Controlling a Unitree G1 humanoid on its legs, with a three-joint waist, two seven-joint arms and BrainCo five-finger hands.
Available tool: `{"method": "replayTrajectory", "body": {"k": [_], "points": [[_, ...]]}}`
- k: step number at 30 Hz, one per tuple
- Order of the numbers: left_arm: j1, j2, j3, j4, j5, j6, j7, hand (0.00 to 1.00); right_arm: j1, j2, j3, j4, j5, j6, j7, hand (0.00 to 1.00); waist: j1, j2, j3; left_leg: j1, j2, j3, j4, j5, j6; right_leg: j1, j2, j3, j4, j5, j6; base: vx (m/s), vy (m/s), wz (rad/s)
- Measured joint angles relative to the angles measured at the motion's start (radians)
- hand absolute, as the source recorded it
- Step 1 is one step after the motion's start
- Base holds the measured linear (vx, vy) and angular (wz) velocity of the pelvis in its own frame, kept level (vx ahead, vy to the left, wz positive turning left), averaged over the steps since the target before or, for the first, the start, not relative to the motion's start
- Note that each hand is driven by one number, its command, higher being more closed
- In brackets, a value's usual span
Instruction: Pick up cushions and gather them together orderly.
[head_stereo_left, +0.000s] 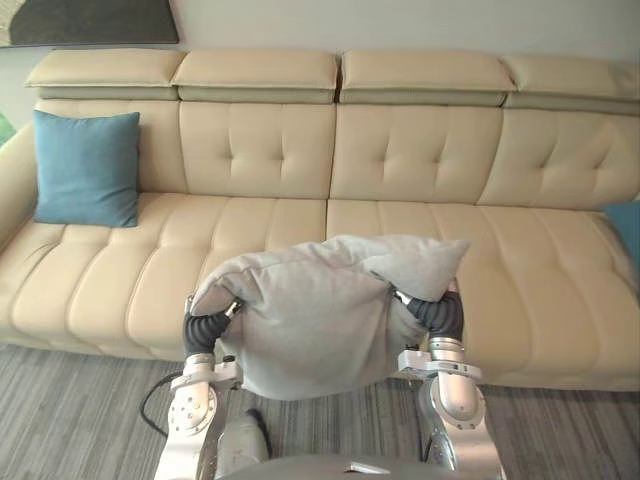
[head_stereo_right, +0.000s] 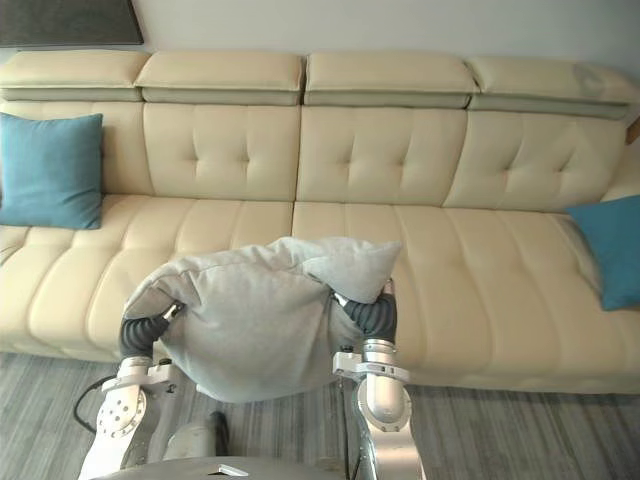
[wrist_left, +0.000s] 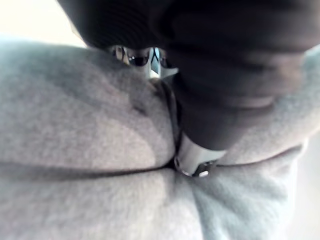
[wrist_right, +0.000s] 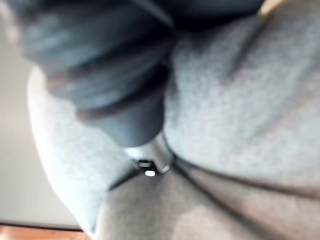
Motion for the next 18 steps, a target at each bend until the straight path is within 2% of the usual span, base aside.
{"method": "replayTrajectory", "body": {"k": [1,3,5,6,7,8,9,11,12,13,14,15,16,17,18], "points": [[-0.002,0.004,0.0,0.006,0.0,0.0,-0.001,1.0,-0.028,-0.005,-0.002,0.045,0.0,-0.005,0.0,1.0,0.0,-0.003,-0.014,0.006,-0.005,0.009,0.0,-0.03,-0.003,-0.01,-0.004,0.018,0.002,0.0,0.0,0.24,0.151,-0.6],[-0.026,0.011,-0.002,0.049,0.0,0.001,-0.005,1.0,-0.071,-0.007,-0.017,0.134,0.001,-0.006,0.001,1.0,-0.007,-0.016,-0.027,0.014,-0.023,0.018,-0.029,-0.049,-0.004,-0.051,-0.017,0.037,0.038,0.0,0.001,0.19,0.112,-0.42],[-0.053,0.017,0.001,0.095,0.0,0.012,-0.009,1.0,-0.098,-0.006,-0.021,0.197,0.0,-0.003,0.002,1.0,-0.018,-0.026,-0.026,0.024,-0.039,0.036,-0.069,-0.049,-0.003,-0.142,-0.033,0.055,0.175,-0.005,0.019,0.11,0.07,-0.28],[-0.054,0.027,0.007,0.111,0.0,0.022,-0.009,1.0,-0.113,-0.002,-0.021,0.234,0.0,0.003,0.011,1.0,-0.017,-0.035,-0.02,0.053,-0.044,0.061,-0.087,-0.051,0.0,-0.21,-0.049,0.056,0.315,-0.003,0.062,0.1,0.06,-0.29],[-0.054,0.034,0.008,0.122,0.0,0.031,-0.009,1.0,-0.113,-0.002,-0.021,0.257,-0.001,0.004,0.021,1.0,-0.019,-0.036,-0.018,0.079,-0.046,0.07,-0.095,-0.057,0.01,-0.247,-0.059,0.053,0.414,0.013,0.081,0.16,0.08,-0.27],[-0.051,0.043,0.01,0.126,0.0,0.041,-0.009,1.0,-0.113,-0.001,-0.02,0.282,-0.003,0.004,0.028,1.0,-0.023,-0.036,-0.015,0.121,-0.048,0.072,-0.114,-0.061,0.016,-0.277,-0.064,0.051,0.508,0.053,0.084,0.15,0.025,-0.05],[-0.047,0.05,0.012,0.126,0.001,0.043,-0.009,1.0,-0.112,-0.001,-0.017,0.309,-0.007,0.005,0.037,1.0,-0.034,-0.025,-0.007,0.177,-0.042,0.07,-0.156,-0.062,0.017,-0.285,-0.069,0.042,0.571,0.038,0.032,0.14,-0.003,-0.01],[-0.053,0.05,0.033,0.12,0.001,0.036,-0.008,1.0,-0.122,-0.002,-0.001,0.323,-0.019,0.005,0.045,1.0,-0.035,-0.029,-0.01,0.213,-0.032,0.073,-0.187,-0.062,0.016,-0.331,-0.056,0.012,0.586,-0.041,-0.001,0.13,-0.102,-0.06],[-0.06,0.05,0.05,0.118,0.0,0.03,-0.007,1.0,-0.142,-0.002,0.001,0.325,-0.02,0.005,0.051,1.0,-0.042,-0.029,-0.01,0.217,-0.015,0.073,-0.19,-0.063,0.01,-0.377,-0.037,-0.011,0.546,-0.068,-0.018,0.15,-0.217,-0.11],[-0.063,0.05,0.057,0.119,0.0,0.029,-0.007,1.0,-0.153,-0.002,0.001,0.325,-0.021,0.005,0.057,1.0,-0.045,-0.027,-0.008,0.219,-0.002,0.074,-0.189,-0.064,0.001,-0.406,-0.016,-0.009,0.487,-0.072,-0.028,0.13,-0.218,-0.05],[-0.063,0.052,0.06,0.12,0.0,0.029,-0.007,1.0,-0.159,-0.003,0.001,0.325,-0.024,0.005,0.063,1.0,-0.049,-0.027,-0.008,0.222,0.003,0.073,-0.187,-0.062,-0.009,-0.421,0.003,-0.004,0.404,-0.052,-0.04,0.16,-0.224,0.05],[-0.063,0.057,0.058,0.121,0.0,0.029,-0.009,1.0,-0.161,-0.002,0.002,0.324,-0.026,0.004,0.067,1.0,-0.056,-0.047,-0.015,0.225,-0.008,0.063,-0.181,-0.062,-0.035,-0.408,0.025,0.005,0.256,0.067,-0.053,0.18,-0.217,0.21],[-0.08,0.058,0.054,0.148,0.001,0.026,-0.02,1.0,-0.168,-0.011,-0.005,0.329,-0.026,0.002,0.067,1.0,-0.062,-0.046,-0.005,0.227,-0.012,0.035,-0.175,-0.081,-0.067,-0.382,0.042,0.034,0.169,0.169,-0.022,0.16,-0.201,0.13],[-0.089,0.043,0.049,0.166,0.001,0.031,-0.022,1.0,-0.175,-0.029,-0.01,0.33,-0.025,0.004,0.067,1.0,-0.054,-0.02,0.002,0.226,0.001,0.015,-0.178,-0.081,-0.065,-0.369,0.058,0.033,0.145,0.192,-0.041,0.12,-0.137,-0.01],[-0.09,0.029,0.035,0.166,0.002,0.034,-0.027,1.0,-0.176,-0.058,-0.019,0.321,-0.025,0.004,0.066,1.0,-0.051,0.008,0.007,0.224,0.009,-0.016,-0.199,-0.082,-0.065,-0.346,0.075,0.023,0.084,0.203,-0.037,0.06,-0.088,-0.22]]}}
